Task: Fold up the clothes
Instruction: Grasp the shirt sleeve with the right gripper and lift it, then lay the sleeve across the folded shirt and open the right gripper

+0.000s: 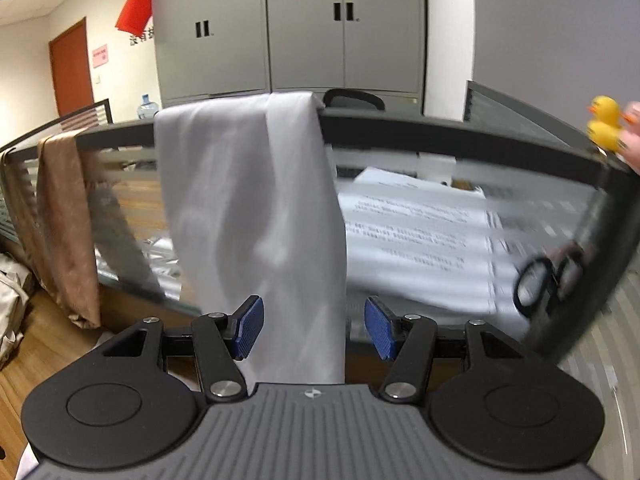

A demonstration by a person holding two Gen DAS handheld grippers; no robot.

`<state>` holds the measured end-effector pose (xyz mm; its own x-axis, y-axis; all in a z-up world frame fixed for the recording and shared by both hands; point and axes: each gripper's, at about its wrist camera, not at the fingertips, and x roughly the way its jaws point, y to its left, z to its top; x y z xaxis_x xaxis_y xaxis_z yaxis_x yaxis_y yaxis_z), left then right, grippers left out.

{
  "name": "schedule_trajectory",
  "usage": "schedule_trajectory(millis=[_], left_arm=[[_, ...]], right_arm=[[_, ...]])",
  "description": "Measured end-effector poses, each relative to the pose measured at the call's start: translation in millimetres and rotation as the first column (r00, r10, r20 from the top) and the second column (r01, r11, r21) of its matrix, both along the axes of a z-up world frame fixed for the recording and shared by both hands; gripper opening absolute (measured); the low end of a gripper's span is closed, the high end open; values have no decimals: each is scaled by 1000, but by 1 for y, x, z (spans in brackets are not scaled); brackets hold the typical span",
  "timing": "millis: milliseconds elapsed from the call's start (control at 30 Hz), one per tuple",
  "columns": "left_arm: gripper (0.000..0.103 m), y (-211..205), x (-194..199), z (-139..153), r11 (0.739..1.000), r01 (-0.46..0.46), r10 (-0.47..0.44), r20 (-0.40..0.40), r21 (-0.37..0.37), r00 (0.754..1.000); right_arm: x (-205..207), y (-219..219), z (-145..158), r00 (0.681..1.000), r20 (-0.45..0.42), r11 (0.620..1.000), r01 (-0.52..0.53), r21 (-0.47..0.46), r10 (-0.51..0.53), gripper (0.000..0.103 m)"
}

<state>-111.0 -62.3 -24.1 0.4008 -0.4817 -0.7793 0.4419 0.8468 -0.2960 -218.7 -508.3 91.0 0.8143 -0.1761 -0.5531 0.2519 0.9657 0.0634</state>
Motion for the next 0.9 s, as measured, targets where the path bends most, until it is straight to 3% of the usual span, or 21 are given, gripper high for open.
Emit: schedule_trajectory(millis=[33,67,100,367,500,600,733,767,800,900], left_arm=[[62,1,3,-2,1000,-5,5,-2,5,1000],[62,4,2,-4,1000,-11,11,-5,13,1000],[62,6,-1,-5,1000,-15,16,-7,20,1000],[52,-2,15,-14,999,-20,20,-14,50,1000],[51,-1,12,-12,999,-2,2,2,48,1000],[51,2,9,-9,999,0,-1,15,32,1000],[52,7,4,-9,1000,-2,2,10,25,1000],[52,8,3,-10,1000,-3,3,6,26,1000],[52,8,2,-11,1000,-4,4,1,27,1000],[56,9,0,-15,1000,-6,6,-14,27,1000]], right_arm=[[1,0,1,1000,6,1000,-19,1,19,32],[0,3,2,999,10,999,-35,-1,35,8],[0,7,2,999,13,999,-50,-3,50,1],[-15,55,-3,978,-17,973,-209,-95,209,1],[-21,84,-25,954,-121,953,-287,-92,276,0],[-21,112,-56,911,-256,921,-365,-137,323,0],[-35,146,-109,826,-405,879,-466,-98,393,2],[-42,151,-121,810,-426,877,-475,-75,403,7],[-51,155,-132,796,-444,875,-481,-52,411,18],[-70,156,-143,800,-452,896,-445,-4,395,36]])
